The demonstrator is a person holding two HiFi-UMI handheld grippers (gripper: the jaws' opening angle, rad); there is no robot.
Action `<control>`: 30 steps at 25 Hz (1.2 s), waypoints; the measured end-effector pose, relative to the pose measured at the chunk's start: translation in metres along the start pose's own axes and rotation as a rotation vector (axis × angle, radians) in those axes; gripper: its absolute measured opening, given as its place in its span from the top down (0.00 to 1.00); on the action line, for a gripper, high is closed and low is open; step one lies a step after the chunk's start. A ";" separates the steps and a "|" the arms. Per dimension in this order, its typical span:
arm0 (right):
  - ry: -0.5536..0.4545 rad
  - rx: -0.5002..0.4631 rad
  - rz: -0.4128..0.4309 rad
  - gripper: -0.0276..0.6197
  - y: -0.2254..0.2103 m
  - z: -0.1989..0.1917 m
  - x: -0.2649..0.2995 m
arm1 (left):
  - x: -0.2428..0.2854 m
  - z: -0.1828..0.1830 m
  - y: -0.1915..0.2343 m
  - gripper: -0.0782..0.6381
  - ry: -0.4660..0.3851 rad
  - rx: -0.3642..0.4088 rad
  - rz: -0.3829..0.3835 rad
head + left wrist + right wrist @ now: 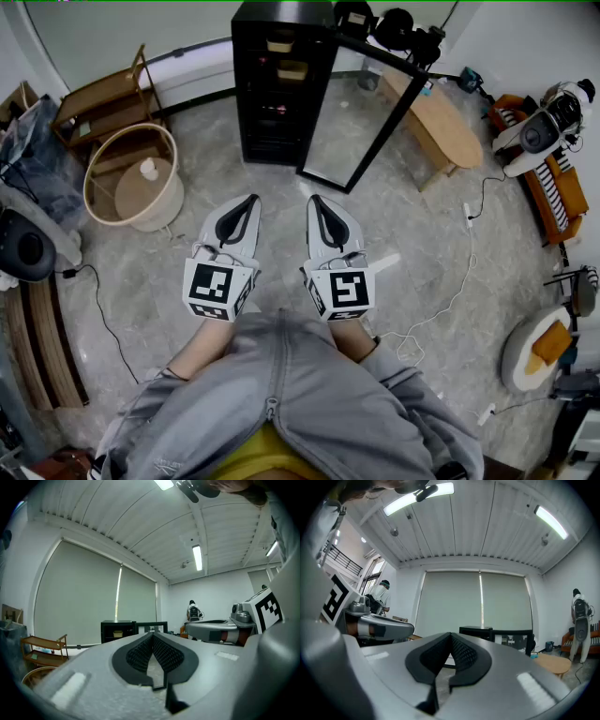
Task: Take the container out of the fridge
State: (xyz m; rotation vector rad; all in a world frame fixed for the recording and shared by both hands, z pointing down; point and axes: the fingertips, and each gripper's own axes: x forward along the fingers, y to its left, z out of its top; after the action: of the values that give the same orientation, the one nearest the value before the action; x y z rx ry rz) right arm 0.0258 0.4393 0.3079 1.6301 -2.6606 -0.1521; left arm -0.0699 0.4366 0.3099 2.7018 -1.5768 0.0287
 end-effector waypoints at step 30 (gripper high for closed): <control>0.043 0.072 -0.116 0.95 -0.142 -0.057 0.201 | 0.246 -0.023 0.110 0.67 -0.021 -0.020 -0.095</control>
State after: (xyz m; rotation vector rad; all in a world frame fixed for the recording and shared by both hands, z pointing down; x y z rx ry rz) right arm 0.0645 0.1926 0.3446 1.7878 -2.5697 -0.0225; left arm -0.0451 0.1693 0.3390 2.7666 -1.4438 -0.0164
